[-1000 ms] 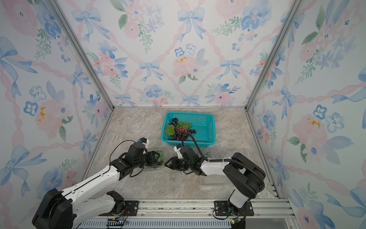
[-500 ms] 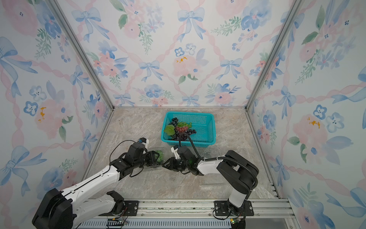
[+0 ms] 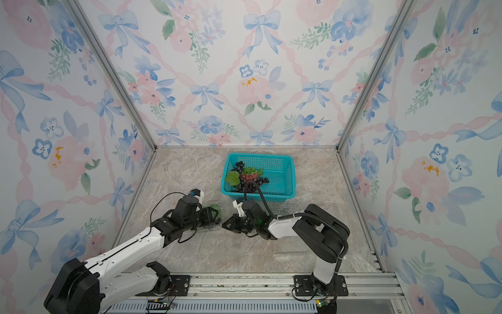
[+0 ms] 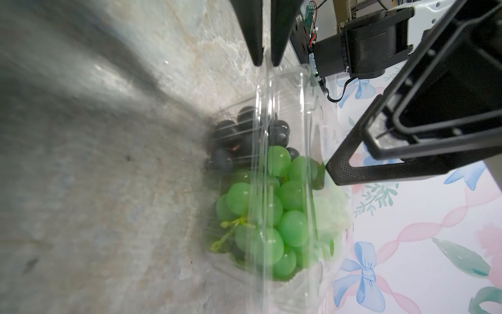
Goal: Pack grapes into containers
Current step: Close the packing box at the center of the board, then move the packing box to the center of the board.
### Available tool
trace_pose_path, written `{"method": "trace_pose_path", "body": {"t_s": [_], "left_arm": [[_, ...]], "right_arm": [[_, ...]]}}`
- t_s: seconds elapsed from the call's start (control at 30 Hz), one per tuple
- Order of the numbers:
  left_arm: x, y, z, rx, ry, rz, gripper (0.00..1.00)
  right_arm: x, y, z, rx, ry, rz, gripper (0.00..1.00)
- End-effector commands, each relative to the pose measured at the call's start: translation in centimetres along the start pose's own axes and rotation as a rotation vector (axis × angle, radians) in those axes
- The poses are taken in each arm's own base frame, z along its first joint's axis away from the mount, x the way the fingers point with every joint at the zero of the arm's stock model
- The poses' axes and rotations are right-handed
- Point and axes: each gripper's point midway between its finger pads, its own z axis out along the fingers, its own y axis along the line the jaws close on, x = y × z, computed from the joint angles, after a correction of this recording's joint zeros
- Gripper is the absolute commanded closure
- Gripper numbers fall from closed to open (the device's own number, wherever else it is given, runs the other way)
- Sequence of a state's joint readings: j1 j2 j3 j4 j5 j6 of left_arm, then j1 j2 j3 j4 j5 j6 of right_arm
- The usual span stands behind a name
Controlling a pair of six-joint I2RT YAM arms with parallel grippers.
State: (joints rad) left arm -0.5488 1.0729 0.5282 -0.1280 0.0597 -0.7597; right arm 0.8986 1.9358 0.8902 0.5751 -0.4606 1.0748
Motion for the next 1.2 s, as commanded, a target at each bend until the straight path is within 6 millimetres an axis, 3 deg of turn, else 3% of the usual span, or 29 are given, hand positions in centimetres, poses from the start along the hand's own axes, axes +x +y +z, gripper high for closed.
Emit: {"method": "trace_pose_path", "body": {"t_s": [0.0,0.13,0.2,0.3,0.43,0.7,1.03,1.17], "left_arm": [[1.2,1.5,0.3,-0.049,0.031,-0.007,0.54],[-0.2,0.7,-0.5,-0.033,-0.023,-0.012,0.55],[-2.0,-0.3,-1.6,-0.008,-0.086,-0.017,0.53],[-4.4,-1.6,-3.3,0.023,-0.17,-0.033,0.5],[-6.9,-2.1,-5.5,0.038,-0.278,-0.101,0.48],[-10.6,-1.2,-9.9,0.058,-0.467,-0.218,0.46],[-11.3,0.8,-10.9,0.074,-0.485,-0.268,0.46],[-11.3,1.0,-10.8,0.07,-0.481,-0.255,0.46]], "right_arm": [[0.4,-1.6,0.9,0.031,0.007,0.021,0.93],[-0.2,-1.5,-0.1,0.03,-0.024,0.011,0.82],[-0.3,-1.2,-0.7,0.041,-0.024,-0.013,0.63],[0.1,-0.9,-1.0,0.09,0.003,-0.077,0.43],[-0.4,-0.3,-0.3,0.123,0.017,-0.134,0.32],[-2.9,1.5,3.6,0.082,0.021,-0.168,0.36],[-3.3,5.2,10.2,0.015,0.072,-0.217,0.43],[-3.5,5.7,10.8,0.009,0.064,-0.22,0.4]]}}
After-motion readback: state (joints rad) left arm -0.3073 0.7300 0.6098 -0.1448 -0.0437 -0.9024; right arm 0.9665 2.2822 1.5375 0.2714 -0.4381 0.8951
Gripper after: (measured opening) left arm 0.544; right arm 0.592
